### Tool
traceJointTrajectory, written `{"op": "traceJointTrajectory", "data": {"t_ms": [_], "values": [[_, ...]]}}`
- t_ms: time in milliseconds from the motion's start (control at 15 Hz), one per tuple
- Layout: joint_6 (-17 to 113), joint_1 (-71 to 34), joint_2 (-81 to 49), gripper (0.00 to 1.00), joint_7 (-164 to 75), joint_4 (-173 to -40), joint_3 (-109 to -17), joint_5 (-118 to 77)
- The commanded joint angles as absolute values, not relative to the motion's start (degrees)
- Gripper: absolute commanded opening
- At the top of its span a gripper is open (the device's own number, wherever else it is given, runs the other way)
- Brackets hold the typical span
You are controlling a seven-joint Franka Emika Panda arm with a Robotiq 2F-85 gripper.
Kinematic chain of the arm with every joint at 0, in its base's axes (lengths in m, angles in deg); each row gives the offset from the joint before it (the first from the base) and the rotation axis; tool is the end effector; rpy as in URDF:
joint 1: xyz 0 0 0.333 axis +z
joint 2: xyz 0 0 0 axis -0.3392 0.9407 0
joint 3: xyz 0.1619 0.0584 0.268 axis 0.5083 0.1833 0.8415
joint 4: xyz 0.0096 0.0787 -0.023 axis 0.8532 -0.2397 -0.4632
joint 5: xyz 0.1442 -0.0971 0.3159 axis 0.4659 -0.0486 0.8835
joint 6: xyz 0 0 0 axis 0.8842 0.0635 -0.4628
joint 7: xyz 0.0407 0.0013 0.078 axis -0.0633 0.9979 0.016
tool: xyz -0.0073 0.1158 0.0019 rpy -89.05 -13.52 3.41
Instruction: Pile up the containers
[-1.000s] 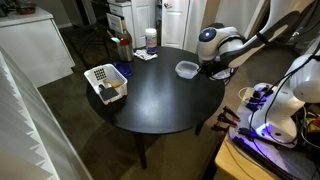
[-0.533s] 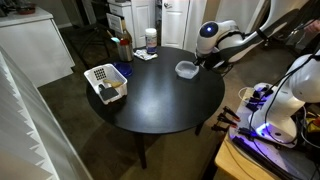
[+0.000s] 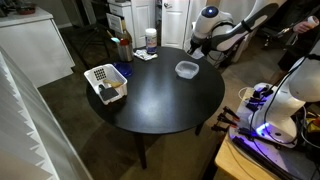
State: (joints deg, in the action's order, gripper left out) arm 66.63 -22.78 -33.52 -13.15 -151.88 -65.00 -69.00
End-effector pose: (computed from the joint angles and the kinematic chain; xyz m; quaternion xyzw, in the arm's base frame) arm 0.4829 -0.0556 0.3560 0.9610 -0.0099 0.1770 0.2121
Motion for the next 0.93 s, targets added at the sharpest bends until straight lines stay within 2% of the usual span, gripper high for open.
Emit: {"op": "traceJointTrajectory", "data": {"t_ms": [0,467,800,867], "values": [[71.90,-23.86,-28.12,0.01,-28.73,-150.20,-64.79,-59.59],[68.64,-23.89,-25.27,0.01,-55.20,-148.65,-62.48,-38.13],[64.42,-23.95,-24.80,0.01,-60.47,-145.09,-62.97,-33.21],[63.62,-23.84,-24.70,0.31,-60.00,-144.62,-63.13,-33.20]]}}
